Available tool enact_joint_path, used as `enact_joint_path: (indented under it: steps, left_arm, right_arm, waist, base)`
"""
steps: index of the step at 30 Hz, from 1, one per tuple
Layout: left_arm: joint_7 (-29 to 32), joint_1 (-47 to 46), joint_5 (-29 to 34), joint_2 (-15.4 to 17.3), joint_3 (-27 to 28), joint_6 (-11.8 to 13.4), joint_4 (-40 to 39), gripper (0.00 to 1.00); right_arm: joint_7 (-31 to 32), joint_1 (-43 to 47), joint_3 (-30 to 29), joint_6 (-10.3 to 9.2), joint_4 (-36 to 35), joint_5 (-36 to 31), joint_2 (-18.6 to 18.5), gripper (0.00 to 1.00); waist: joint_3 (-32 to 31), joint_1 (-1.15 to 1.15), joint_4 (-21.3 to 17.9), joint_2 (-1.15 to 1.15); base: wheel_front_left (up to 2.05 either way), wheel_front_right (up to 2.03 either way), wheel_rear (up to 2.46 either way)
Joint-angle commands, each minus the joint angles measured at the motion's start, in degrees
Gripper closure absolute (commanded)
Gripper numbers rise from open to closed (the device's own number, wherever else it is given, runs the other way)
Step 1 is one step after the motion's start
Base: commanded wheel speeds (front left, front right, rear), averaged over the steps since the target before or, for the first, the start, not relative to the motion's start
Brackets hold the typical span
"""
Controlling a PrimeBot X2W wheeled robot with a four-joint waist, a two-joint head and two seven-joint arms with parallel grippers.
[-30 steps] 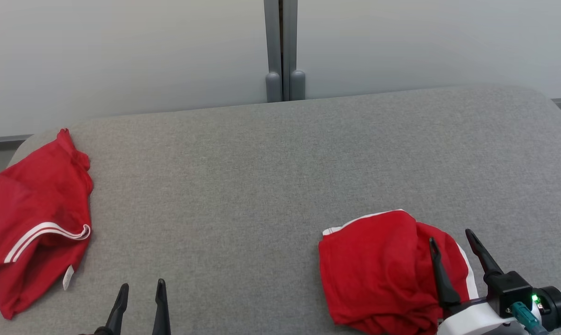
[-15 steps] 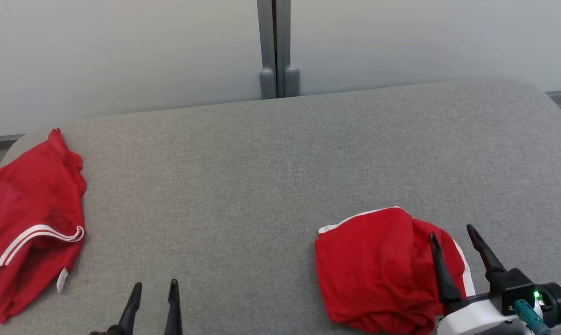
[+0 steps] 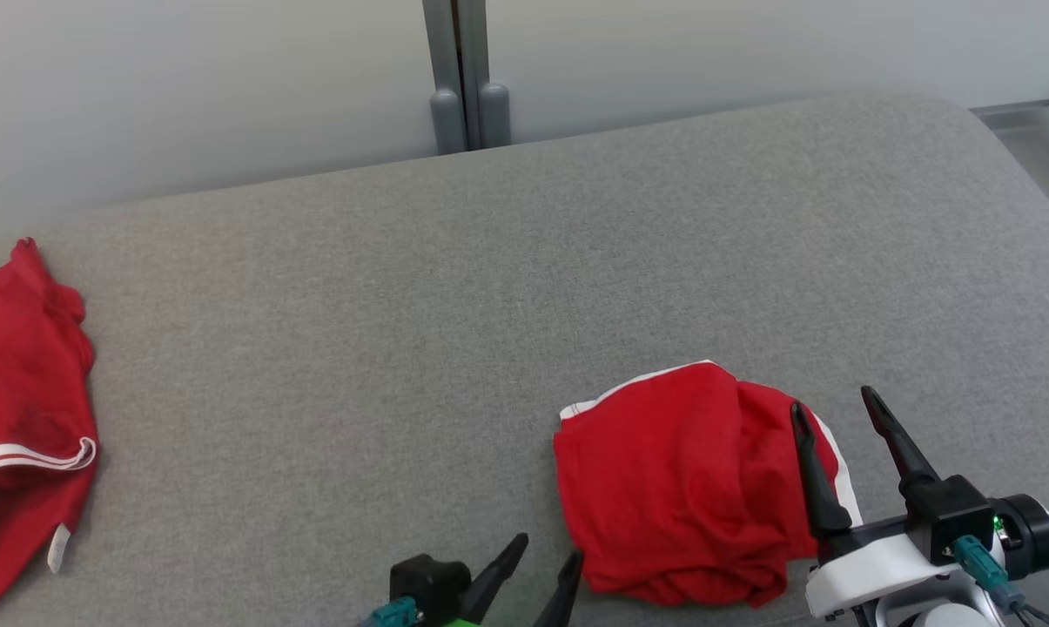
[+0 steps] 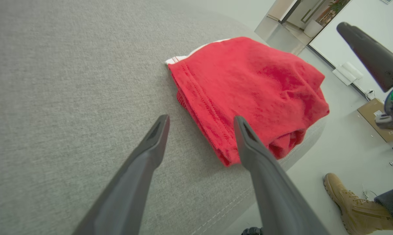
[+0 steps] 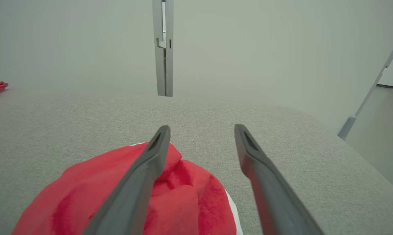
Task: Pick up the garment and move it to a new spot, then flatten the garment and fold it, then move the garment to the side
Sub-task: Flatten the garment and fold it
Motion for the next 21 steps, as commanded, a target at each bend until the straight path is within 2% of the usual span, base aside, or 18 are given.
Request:
enact_joint_path:
  steps: [1, 6, 11, 17, 18, 20, 21]
  left_arm:
    - [1.1, -2.0, -2.3, 0.3, -1.5, -0.2, 1.6, 0.00]
    - [4.4, -6.0, -8.9, 0.3, -4.6, -0.2, 7.1, 0.00]
    - [6.2, -6.5, -18.2, 0.6, -7.2, -0.2, 5.9, 0.00]
    - [4.8, -7.9, -21.3, 1.7, -10.2, -0.2, 4.7, 0.00]
    - [4.4, -8.3, -21.6, 1.9, -10.7, -0.2, 4.6, 0.04]
    - [2.9, -9.2, -22.1, 2.2, -11.6, -0.2, 4.0, 0.96]
    - [2.2, -9.5, -22.4, 2.3, -11.5, -0.2, 4.2, 1.00]
  right_arm:
    - [-0.2, -0.9, -0.1, -0.08, -0.2, -0.1, -0.1, 0.00]
    - [-0.2, -1.6, -0.4, -0.08, -0.2, 0.1, 0.0, 0.00]
    - [-0.2, -1.5, -0.9, -0.08, -0.1, 0.3, -0.1, 0.00]
    - [-0.2, -1.7, -0.6, -0.08, 0.1, 0.6, -0.1, 0.00]
    - [-0.2, -1.8, -0.6, -0.08, 0.2, 0.7, -0.1, 0.00]
    - [-0.2, -1.9, -0.6, -0.08, 0.2, 0.7, -0.1, 0.00]
    - [-0.2, -1.9, -0.6, -0.08, 0.3, 0.7, -0.1, 0.00]
  waist:
    - [2.3, 0.00, -2.4, 0.00]
    - [3.8, 0.00, -4.5, 0.00]
    - [4.2, 0.00, -5.5, 0.00]
    - [4.3, 0.00, -6.0, 0.00]
    - [4.3, 0.00, -6.0, 0.00]
    - [4.3, 0.00, -6.0, 0.00]
    - [4.3, 0.00, -5.9, 0.00]
  base:
    - [0.00, 0.00, 0.00]
    - [0.00, 0.00, 0.00]
    - [0.00, 0.00, 0.00]
    - [0.00, 0.00, 0.00]
    - [0.00, 0.00, 0.00]
    - [0.00, 0.00, 0.00]
    - [0.00, 0.00, 0.00]
